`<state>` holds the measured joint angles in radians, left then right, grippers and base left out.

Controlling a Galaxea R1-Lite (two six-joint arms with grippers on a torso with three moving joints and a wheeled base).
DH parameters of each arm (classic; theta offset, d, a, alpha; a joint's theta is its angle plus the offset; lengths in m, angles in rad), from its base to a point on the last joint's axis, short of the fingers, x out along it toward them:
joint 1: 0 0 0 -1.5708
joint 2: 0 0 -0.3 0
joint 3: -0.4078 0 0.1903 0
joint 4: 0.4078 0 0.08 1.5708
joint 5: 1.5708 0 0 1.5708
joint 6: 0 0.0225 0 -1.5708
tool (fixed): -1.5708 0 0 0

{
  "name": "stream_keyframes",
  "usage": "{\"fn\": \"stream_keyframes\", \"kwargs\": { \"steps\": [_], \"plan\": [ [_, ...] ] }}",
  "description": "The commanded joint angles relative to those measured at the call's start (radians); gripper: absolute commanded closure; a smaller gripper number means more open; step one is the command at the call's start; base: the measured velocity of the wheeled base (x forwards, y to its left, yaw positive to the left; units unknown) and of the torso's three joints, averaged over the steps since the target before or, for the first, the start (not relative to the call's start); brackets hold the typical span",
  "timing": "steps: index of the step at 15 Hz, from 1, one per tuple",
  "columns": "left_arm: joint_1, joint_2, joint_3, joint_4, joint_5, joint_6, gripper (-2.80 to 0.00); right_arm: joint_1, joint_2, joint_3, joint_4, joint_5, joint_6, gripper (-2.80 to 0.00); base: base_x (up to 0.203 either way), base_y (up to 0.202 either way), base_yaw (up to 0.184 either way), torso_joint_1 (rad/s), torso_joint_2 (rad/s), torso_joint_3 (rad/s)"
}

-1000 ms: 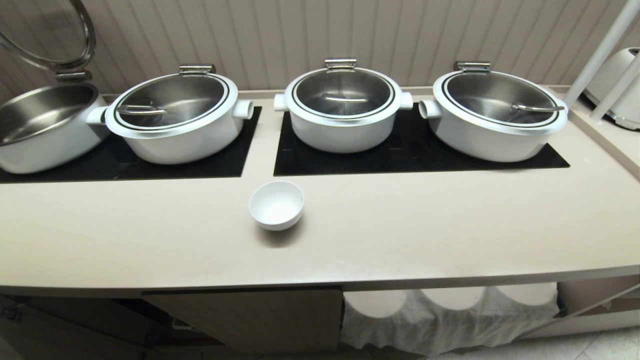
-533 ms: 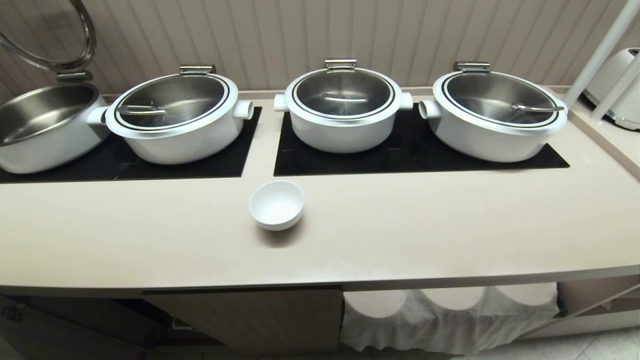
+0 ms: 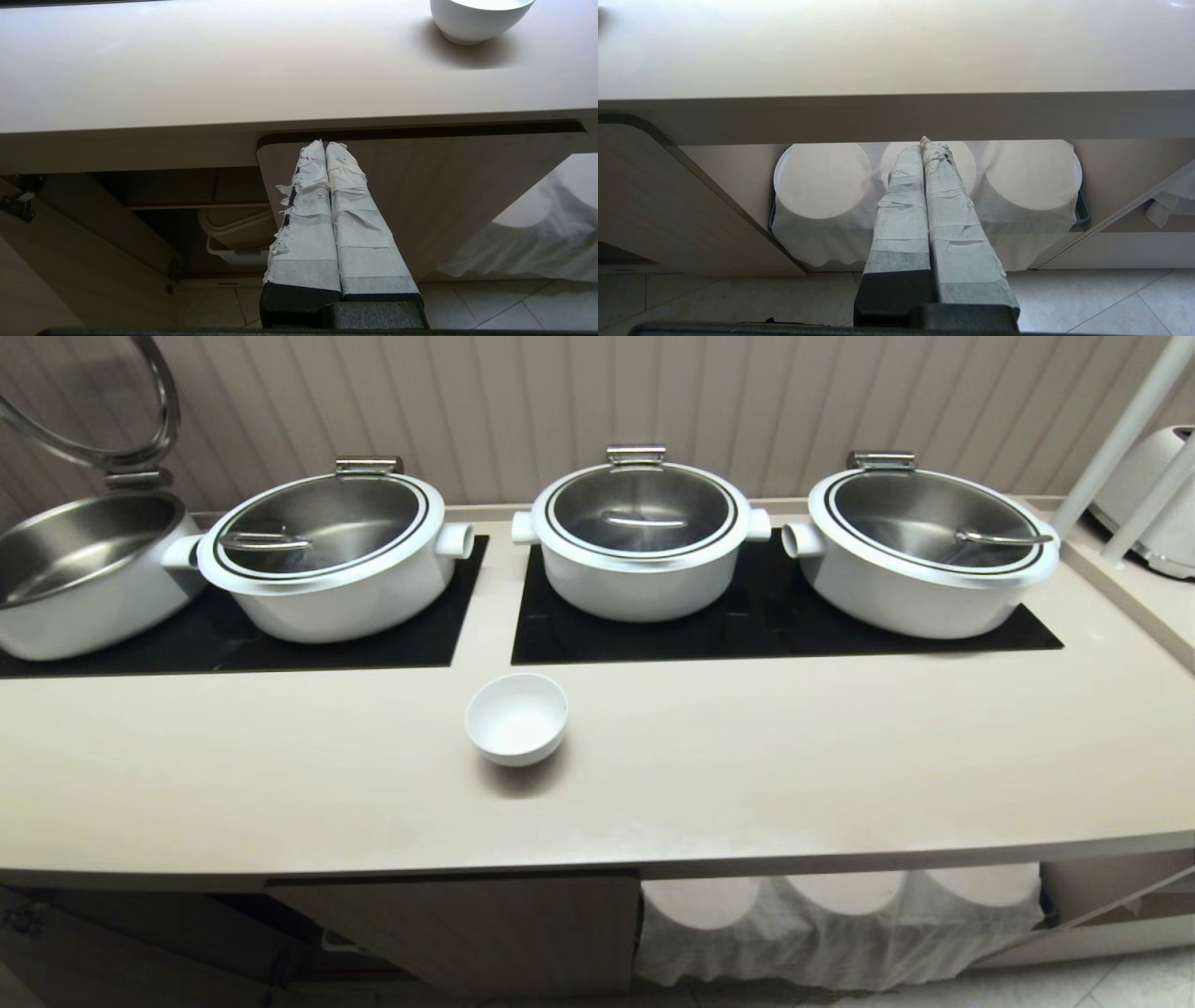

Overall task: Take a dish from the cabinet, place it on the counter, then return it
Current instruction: Pick up the bowl from the table

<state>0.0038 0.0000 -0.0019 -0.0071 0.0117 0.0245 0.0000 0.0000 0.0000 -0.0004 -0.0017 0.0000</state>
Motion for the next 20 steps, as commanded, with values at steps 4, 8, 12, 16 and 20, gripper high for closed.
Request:
{"fn": "stream_keyframes", "kwargs": {
  "steps": [4,8,12,16,20],
  "plan": [
    [0.001,0.000,0.000,-0.002,0.001,-0.003,0.00,0.002,0.000,0.000,0.000,0.000,0.000,0.00,0.000,0.000,0.000,0.000,0.00,0.000],
    [0.001,0.000,0.000,-0.002,0.001,-0.001,0.00,0.001,0.000,0.000,0.000,0.000,0.000,0.00,0.000,0.000,0.000,0.000,0.00,0.000],
    [0.000,0.000,0.000,-0.002,-0.001,-0.001,0.00,0.000,0.000,0.000,0.000,0.000,0.000,0.00,0.000,0.000,0.000,0.000,0.00,0.000],
    [0.001,0.000,-0.056,0.003,-0.067,-0.008,0.00,0.000,0.000,0.000,-0.001,0.000,0.000,0.00,0.000,0.000,0.000,0.000,0.00,0.000],
    [0.001,0.000,-0.166,0.083,-0.176,-0.008,0.00,0.001,0.000,0.000,0.000,0.000,0.000,0.00,0.000,0.000,0.000,0.000,0.00,0.000]
  ]
}}
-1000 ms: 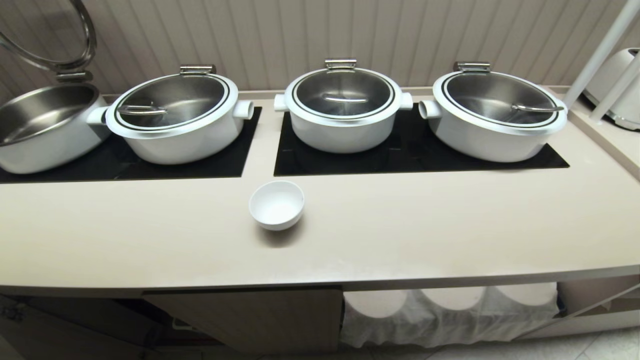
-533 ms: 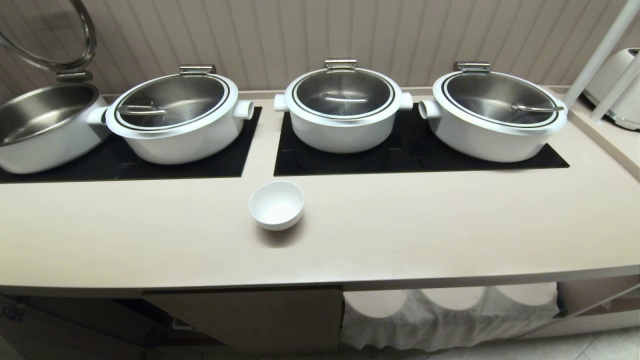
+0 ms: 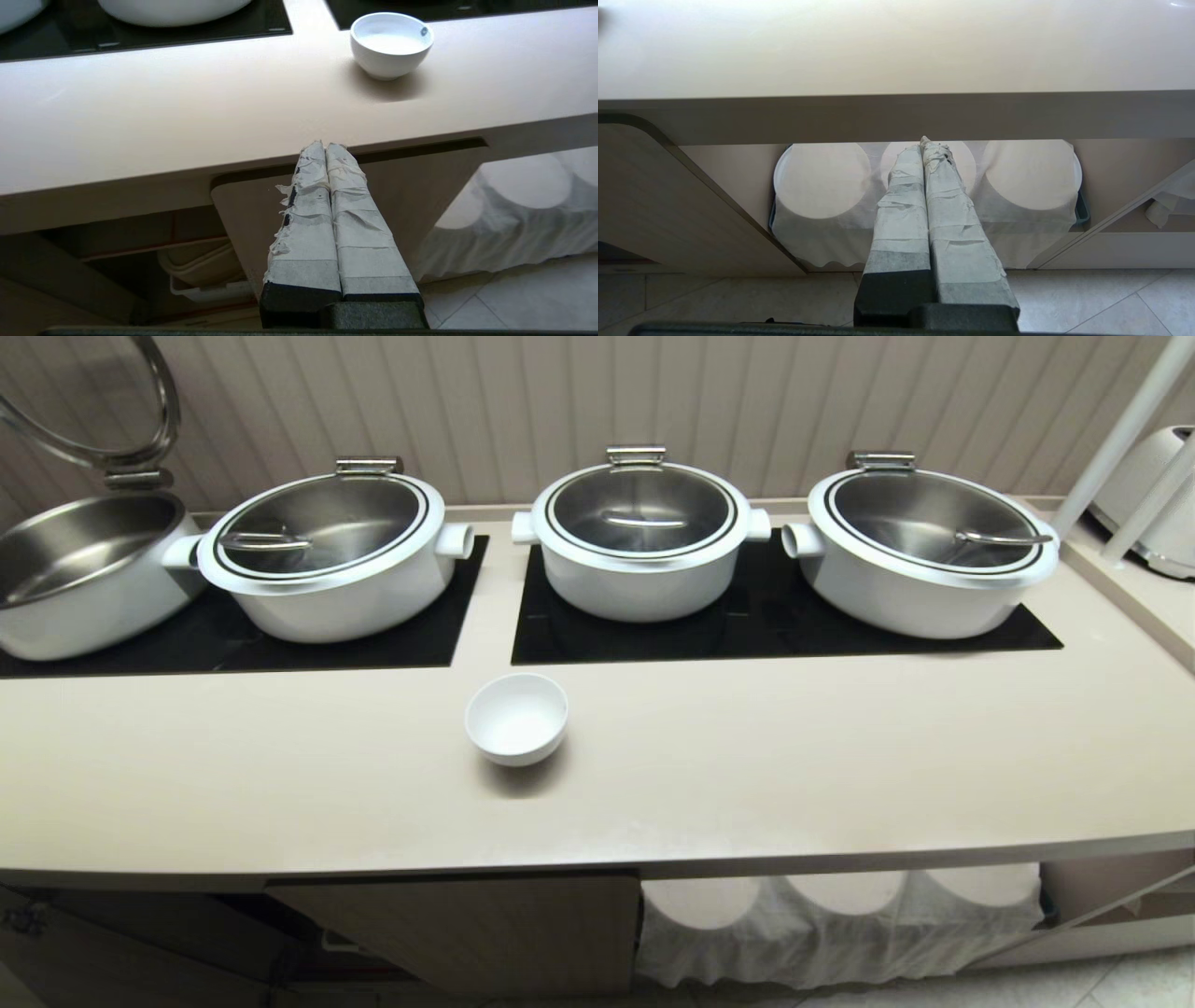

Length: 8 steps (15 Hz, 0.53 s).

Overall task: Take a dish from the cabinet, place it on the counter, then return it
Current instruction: Pick up the bowl from the table

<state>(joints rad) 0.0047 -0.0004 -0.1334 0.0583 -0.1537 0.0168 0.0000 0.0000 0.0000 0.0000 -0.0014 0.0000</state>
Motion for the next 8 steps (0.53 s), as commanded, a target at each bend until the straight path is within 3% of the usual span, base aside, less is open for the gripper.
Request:
{"fn": "stream_keyframes", "kwargs": {
  "steps": [1,4,8],
  "plan": [
    [0.000,0.000,-0.057,0.041,-0.025,0.000,0.00,0.000,0.000,0.000,0.000,0.000,0.000,0.00,0.000,0.000,0.000,0.000,0.00,0.000],
    [0.000,0.024,-0.100,0.074,-0.081,-0.001,0.00,0.001,0.000,0.000,0.000,0.000,0.000,0.00,0.000,0.000,0.000,0.000,0.00,0.000],
    [-0.002,0.181,-0.157,0.086,-0.096,-0.008,0.00,0.000,0.000,0.000,0.000,0.000,0.000,0.00,0.000,0.000,0.000,0.000,0.00,0.000]
  ]
}}
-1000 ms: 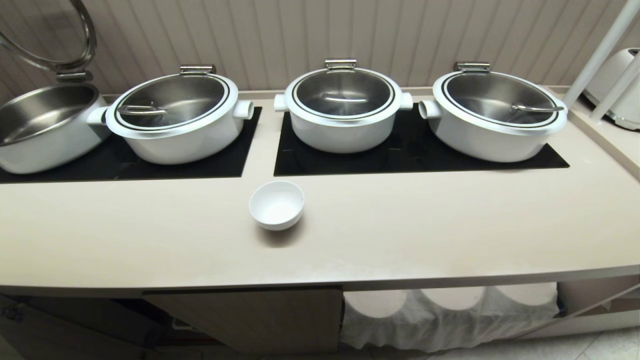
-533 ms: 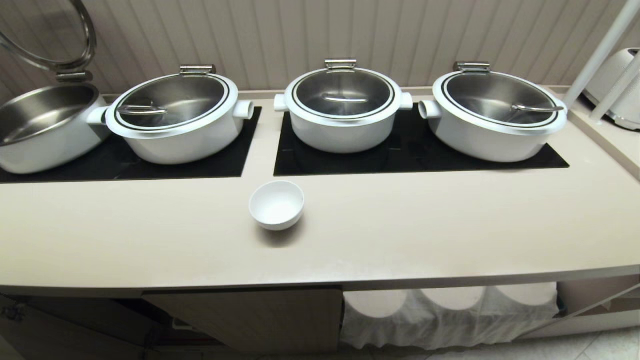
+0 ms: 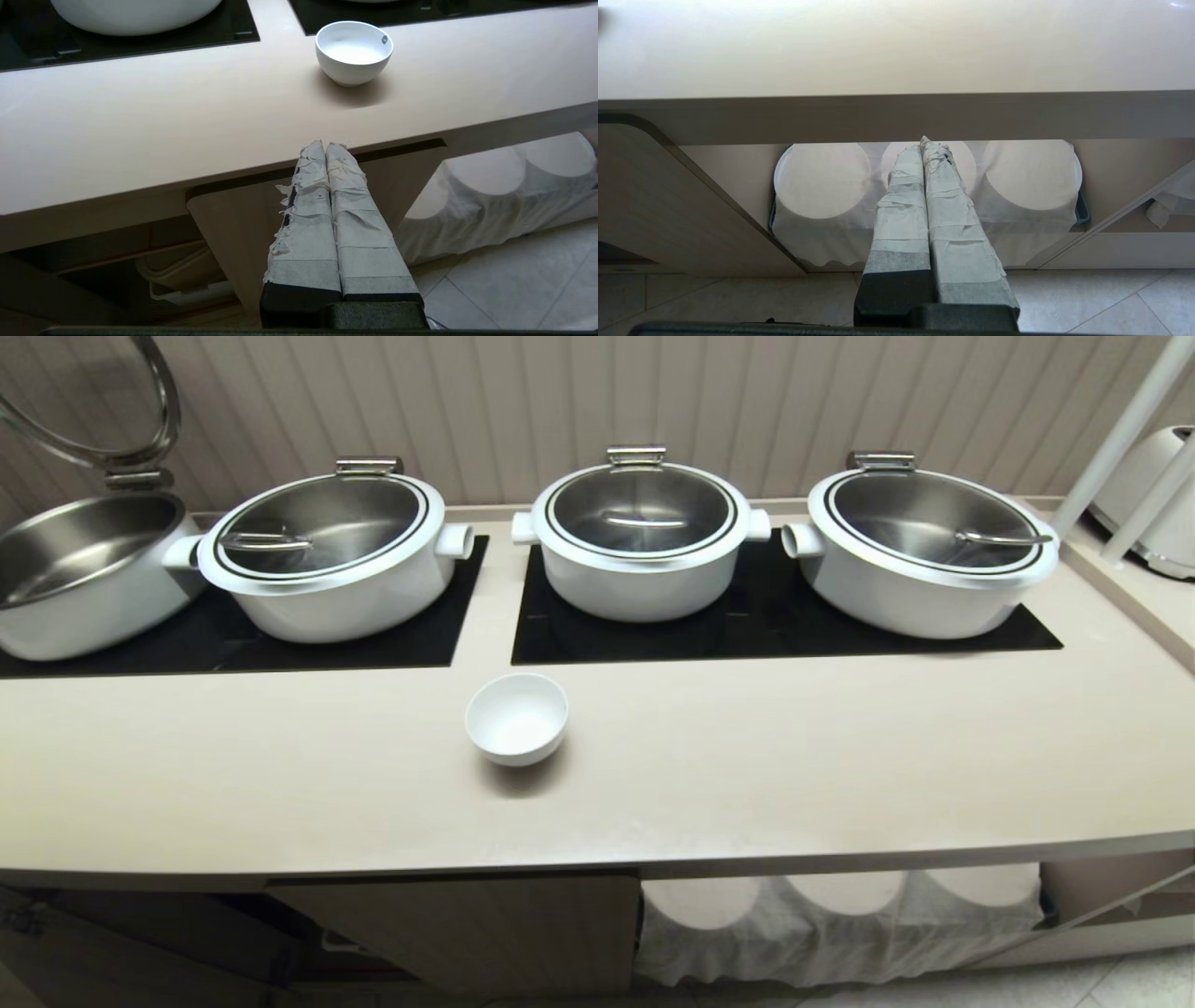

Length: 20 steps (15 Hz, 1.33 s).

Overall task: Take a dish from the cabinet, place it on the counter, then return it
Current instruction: Pick up the bowl from the table

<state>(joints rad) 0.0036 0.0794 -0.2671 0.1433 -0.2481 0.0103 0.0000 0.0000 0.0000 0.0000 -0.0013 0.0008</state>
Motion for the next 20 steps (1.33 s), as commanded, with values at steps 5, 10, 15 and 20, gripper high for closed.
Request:
{"fn": "stream_keyframes", "kwargs": {
  "steps": [5,10,15,20],
  "plan": [
    [-0.003,0.374,-0.193,0.006,-0.023,-0.095,0.00,0.000,0.000,0.000,0.000,0.000,-0.001,0.00,0.000,0.000,0.000,0.000,0.00,0.000],
    [-0.011,0.608,-0.415,0.185,-0.037,-0.148,0.00,0.001,0.000,0.000,-0.001,0.000,-0.001,0.00,0.000,0.000,0.000,0.000,0.00,0.000],
    [-0.079,0.854,-0.629,0.328,-0.045,-0.237,0.00,0.000,0.000,0.000,0.000,0.000,-0.001,0.00,0.000,0.000,0.000,0.000,0.00,0.000],
    [-0.188,1.140,-0.904,0.516,-0.032,-0.263,0.00,0.000,0.000,0.000,0.000,0.000,-0.001,0.00,0.000,0.000,0.000,0.000,0.00,0.000]
  ]
}}
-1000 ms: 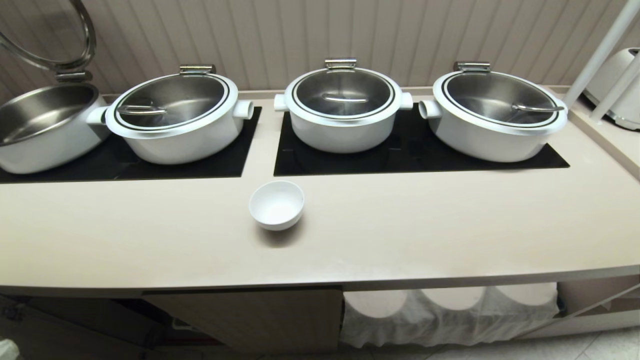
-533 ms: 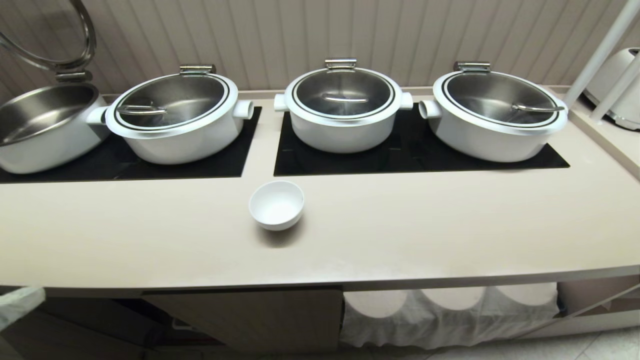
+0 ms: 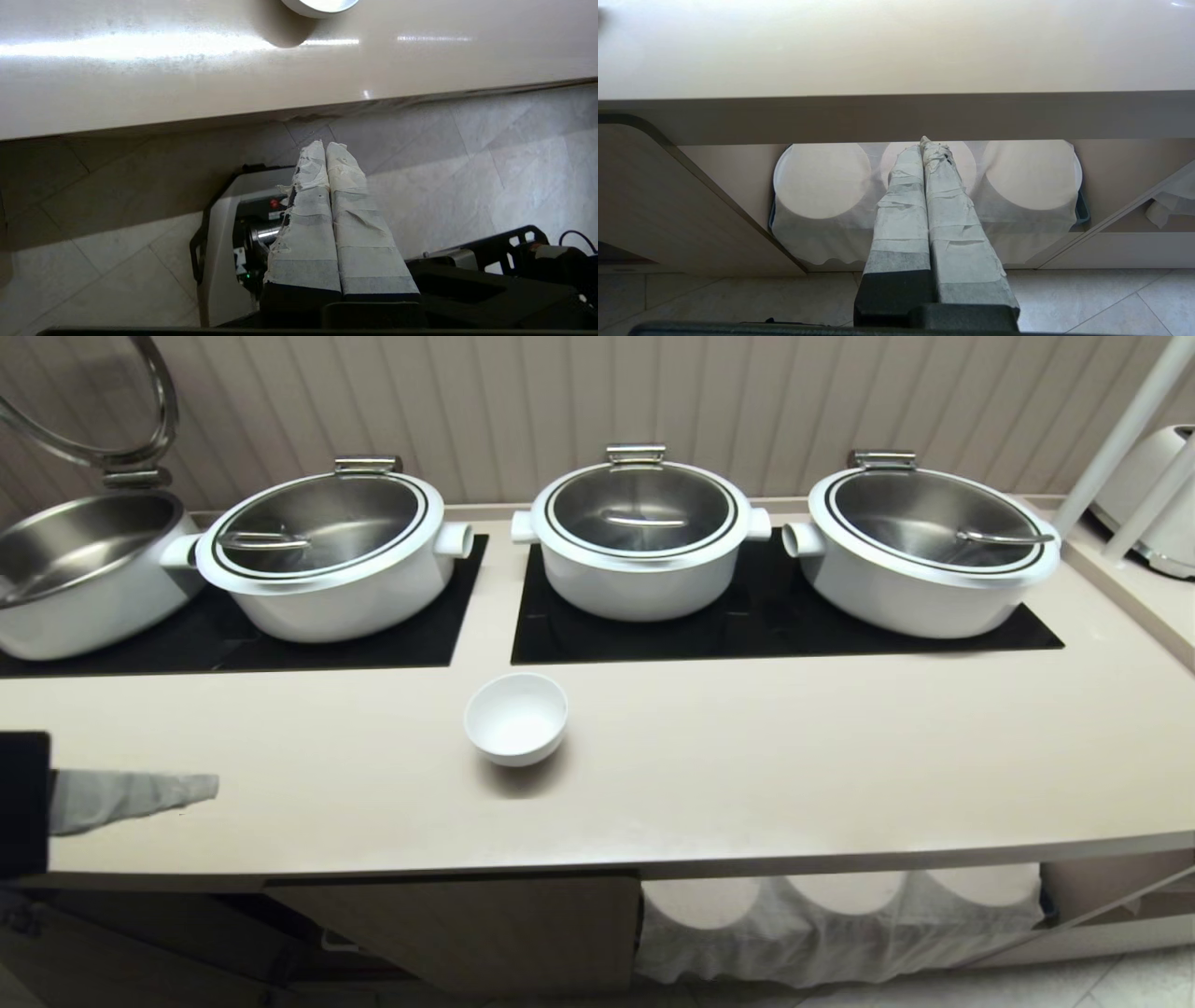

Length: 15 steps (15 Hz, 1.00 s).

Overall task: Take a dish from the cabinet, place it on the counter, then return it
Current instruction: Pick up the bowl from the table

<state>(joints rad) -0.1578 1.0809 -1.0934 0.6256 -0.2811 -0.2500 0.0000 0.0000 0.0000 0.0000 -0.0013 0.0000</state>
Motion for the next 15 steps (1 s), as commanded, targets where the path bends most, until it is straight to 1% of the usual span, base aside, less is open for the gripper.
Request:
{"fn": "stream_keyframes", "kwargs": {
  "steps": [1,4,6,8,10,12,15],
  "plan": [
    [-0.047,0.197,-0.150,0.081,0.014,-0.003,0.00,0.000,0.000,0.000,0.000,0.000,0.000,0.00,0.000,0.000,0.000,0.000,0.00,0.000],
    [-0.102,0.375,-0.351,0.224,0.063,-0.009,0.00,0.000,0.000,0.000,0.000,0.000,0.000,0.00,0.000,0.000,0.000,0.000,0.00,0.000],
    [-0.118,0.497,-0.474,0.285,0.114,-0.012,0.00,0.001,0.000,0.000,0.000,0.000,0.000,0.00,0.000,0.000,0.000,0.000,0.00,0.000],
    [-0.130,0.618,-0.621,0.344,0.165,-0.013,0.00,0.000,0.000,0.000,-0.001,0.000,0.000,0.00,0.000,0.000,0.000,0.000,0.00,0.000],
    [-0.141,0.720,-0.736,0.396,0.211,-0.014,0.00,0.001,0.000,0.000,-0.001,0.000,0.000,0.00,0.000,0.000,0.000,0.000,0.00,0.000],
    [-0.166,0.791,-0.807,0.430,0.271,-0.022,0.00,0.000,0.000,0.000,0.000,0.000,0.000,0.00,0.000,0.000,0.000,0.000,0.00,0.000],
    [-0.214,0.847,-0.824,0.436,0.327,-0.066,0.00,0.000,0.000,0.000,-0.001,0.000,0.000,0.00,0.000,0.000,0.000,0.000,0.00,0.000]
  ]
}}
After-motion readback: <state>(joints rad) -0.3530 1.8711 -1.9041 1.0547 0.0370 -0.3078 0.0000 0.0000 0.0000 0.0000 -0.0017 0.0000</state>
